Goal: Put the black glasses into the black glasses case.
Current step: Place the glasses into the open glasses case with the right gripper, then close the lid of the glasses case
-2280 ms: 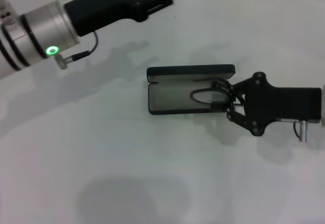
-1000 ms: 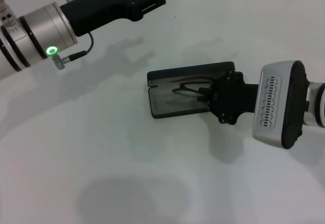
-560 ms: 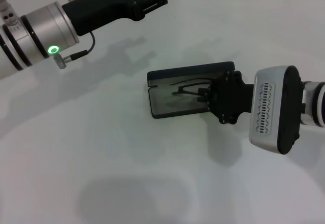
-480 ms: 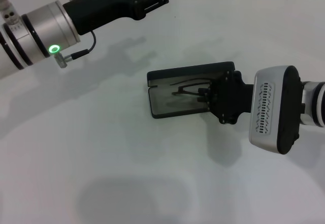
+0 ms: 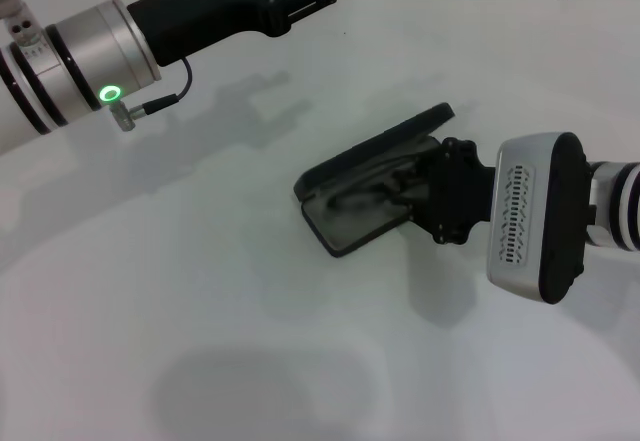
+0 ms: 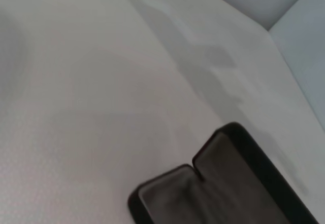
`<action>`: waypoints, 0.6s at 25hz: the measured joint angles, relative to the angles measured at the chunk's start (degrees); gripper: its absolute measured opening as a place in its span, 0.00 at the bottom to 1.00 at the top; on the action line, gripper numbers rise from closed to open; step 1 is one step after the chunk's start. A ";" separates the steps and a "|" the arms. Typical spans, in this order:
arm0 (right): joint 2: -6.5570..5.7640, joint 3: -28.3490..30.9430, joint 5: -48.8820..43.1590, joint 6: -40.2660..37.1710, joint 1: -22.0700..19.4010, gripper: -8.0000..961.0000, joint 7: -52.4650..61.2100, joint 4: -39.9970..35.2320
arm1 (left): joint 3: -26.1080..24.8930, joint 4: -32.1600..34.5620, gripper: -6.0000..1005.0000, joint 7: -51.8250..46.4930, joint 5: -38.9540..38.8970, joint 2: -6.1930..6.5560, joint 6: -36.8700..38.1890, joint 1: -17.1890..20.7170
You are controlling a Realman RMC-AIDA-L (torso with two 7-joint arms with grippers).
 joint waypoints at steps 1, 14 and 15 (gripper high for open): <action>0.00 -0.06 0.13 -0.26 -0.11 0.15 0.02 -0.18 | 0.00 0.00 0.61 0.00 0.00 0.00 0.00 0.00; -0.32 7.06 5.87 -14.81 -3.11 0.23 -0.03 -4.81 | -0.02 0.01 0.61 -0.33 1.28 0.22 -1.32 0.93; -0.39 13.92 9.97 -23.21 -3.12 0.23 -0.53 -3.47 | -0.01 0.03 0.61 -0.93 2.18 0.22 -2.73 0.77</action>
